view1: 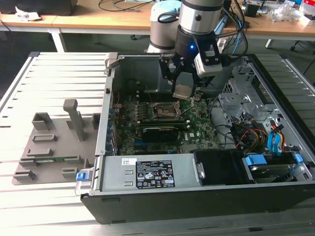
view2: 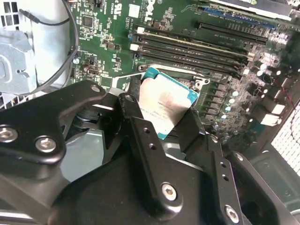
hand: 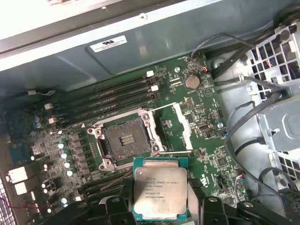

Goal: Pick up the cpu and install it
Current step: 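Place the cpu into insertion slot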

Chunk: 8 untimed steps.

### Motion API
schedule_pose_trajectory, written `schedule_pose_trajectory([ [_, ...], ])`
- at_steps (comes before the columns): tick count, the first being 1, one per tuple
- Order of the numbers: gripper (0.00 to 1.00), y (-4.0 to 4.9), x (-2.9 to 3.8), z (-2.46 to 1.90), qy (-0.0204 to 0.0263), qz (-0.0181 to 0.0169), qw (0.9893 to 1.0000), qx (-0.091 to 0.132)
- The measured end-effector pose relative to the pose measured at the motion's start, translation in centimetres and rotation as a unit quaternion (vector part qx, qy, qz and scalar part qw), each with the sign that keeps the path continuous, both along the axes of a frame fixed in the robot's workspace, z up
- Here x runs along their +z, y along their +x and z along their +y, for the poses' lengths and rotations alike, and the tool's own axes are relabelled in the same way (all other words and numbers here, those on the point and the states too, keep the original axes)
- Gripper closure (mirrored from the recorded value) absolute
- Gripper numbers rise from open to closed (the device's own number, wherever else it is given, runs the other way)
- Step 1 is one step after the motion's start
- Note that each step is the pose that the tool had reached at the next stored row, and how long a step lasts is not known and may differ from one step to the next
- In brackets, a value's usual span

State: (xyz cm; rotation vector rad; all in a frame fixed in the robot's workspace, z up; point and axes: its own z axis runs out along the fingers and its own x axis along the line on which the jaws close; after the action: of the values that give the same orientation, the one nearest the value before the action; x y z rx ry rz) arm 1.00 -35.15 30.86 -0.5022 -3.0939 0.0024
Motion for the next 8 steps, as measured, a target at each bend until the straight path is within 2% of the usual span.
schedule_pose_trajectory([
  [3,0.45,0.0,-0.02,0.0,0.0,0.0,0.9998,-0.022],
  [8,0.45,0.0,-0.05,0.0,-0.0001,0.0,0.9984,-0.056],
])
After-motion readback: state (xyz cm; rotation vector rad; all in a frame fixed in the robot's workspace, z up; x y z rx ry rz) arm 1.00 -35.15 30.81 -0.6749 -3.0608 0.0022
